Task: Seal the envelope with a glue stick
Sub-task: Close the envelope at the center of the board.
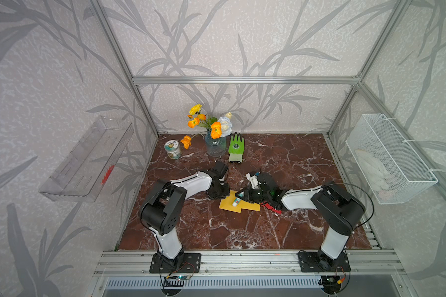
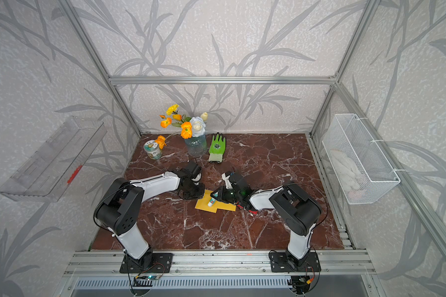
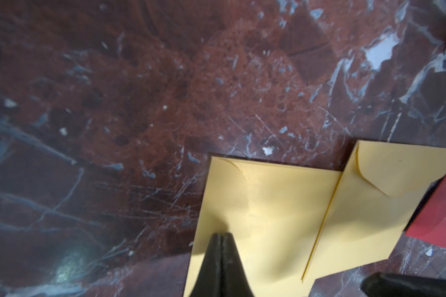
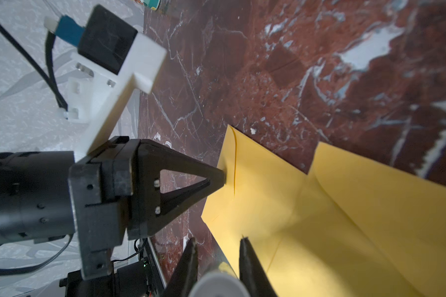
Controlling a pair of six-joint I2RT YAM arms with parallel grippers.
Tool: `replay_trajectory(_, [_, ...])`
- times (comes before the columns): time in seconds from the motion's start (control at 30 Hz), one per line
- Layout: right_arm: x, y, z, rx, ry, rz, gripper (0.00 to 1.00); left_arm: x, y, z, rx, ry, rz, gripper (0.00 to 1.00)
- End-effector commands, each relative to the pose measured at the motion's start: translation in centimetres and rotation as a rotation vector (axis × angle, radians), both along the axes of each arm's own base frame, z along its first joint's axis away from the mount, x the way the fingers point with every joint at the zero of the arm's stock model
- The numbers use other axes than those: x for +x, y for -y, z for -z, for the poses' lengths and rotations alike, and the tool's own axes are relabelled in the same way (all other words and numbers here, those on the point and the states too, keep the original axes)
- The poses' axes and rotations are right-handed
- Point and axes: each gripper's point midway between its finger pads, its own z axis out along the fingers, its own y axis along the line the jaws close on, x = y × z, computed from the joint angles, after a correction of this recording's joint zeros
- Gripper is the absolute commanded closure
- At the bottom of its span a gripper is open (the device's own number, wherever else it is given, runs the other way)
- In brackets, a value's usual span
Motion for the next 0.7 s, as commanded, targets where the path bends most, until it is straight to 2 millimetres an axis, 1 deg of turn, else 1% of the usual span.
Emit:
replay_trajectory(0.0, [0.2,0.2,-1.0,0.028,0.022,0.006,1.00,-0.9,-0.7,1.8,0.067,-0.050,0.018,0.96])
replay_trajectory(0.2, [0.2,0.6,-0.8,0.022,0.025,0.017,1.00,-1.0,-0.8,2.1,0.097,-0.070,0.018,0.96])
replay_trajectory(0.37, [0.1,0.9,-0.5,0.013,0.021,0.023,1.00,-1.2,-1.5,2.0,0.258,-0.071,0.062,0.97])
replay_trajectory(0.5, [0.1,1.0,-0.5,0.012,0.021,0.026,1.00,-1.4,-0.9,2.2,0.321,-0.068,0.084,0.99])
replay_trajectory(0.57, [0.1,1.1,-0.4,0.010,0.020,0.028,1.00,-1.6,-0.9,2.8,0.353,-0.077,0.094,0.98])
replay_trajectory(0.6, [0.1,1.1,-0.5,0.011,0.021,0.028,1.00,-1.8,-1.2,3.2,0.377,-0.086,0.100,0.99])
replay_trajectory(0.67, [0.1,1.2,-0.5,0.011,0.020,0.031,1.00,-2.2,-2.4,3.7,0.447,-0.105,0.111,0.99])
